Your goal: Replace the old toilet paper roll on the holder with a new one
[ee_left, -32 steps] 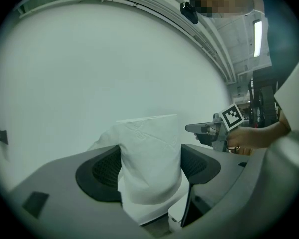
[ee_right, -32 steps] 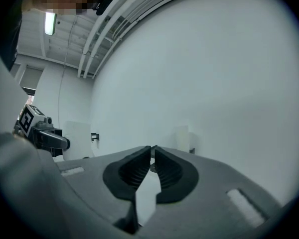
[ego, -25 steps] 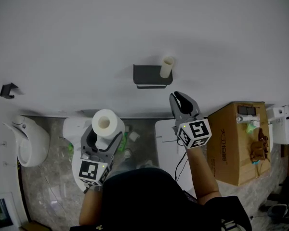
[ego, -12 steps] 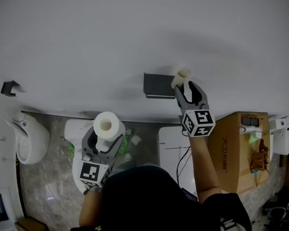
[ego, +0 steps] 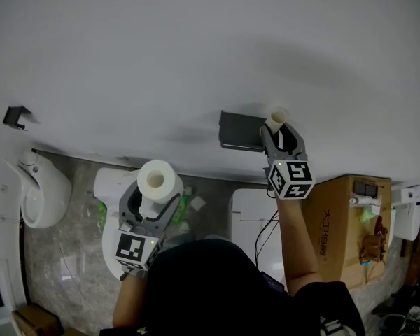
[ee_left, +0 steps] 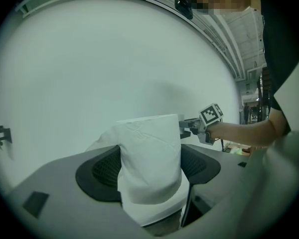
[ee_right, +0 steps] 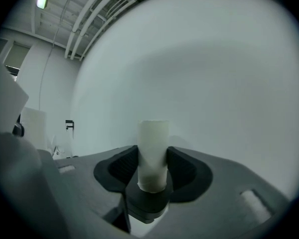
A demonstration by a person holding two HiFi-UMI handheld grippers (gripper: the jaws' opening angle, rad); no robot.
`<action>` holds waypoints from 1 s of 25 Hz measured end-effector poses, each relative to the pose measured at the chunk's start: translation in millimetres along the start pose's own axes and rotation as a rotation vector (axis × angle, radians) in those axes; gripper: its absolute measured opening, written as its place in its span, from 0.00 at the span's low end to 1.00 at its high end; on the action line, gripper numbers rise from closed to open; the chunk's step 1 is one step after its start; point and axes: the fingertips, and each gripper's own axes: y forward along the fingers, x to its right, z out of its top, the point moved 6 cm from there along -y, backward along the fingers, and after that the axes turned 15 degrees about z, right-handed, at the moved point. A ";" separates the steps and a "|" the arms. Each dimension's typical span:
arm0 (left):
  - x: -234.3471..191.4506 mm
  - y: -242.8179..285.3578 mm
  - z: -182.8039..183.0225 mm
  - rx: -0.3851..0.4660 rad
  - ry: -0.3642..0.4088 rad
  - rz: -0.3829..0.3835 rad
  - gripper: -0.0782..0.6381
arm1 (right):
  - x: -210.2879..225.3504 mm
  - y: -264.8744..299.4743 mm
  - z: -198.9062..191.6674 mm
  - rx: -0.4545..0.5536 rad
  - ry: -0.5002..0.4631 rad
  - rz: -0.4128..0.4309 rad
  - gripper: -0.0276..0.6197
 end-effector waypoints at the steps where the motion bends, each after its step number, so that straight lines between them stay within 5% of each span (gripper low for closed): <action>1: -1.8 0.9 -0.7 0.007 0.012 -0.001 0.63 | -0.1 0.2 0.4 0.000 -0.001 0.002 0.32; 10: 4.2 10.8 3.0 0.010 -0.009 -0.057 0.63 | -4.5 -30.2 21.4 0.057 0.000 -0.023 0.32; 25: 49.7 37.5 11.7 0.068 0.020 -0.293 0.63 | -31.5 -164.9 2.5 0.018 0.032 -0.197 0.32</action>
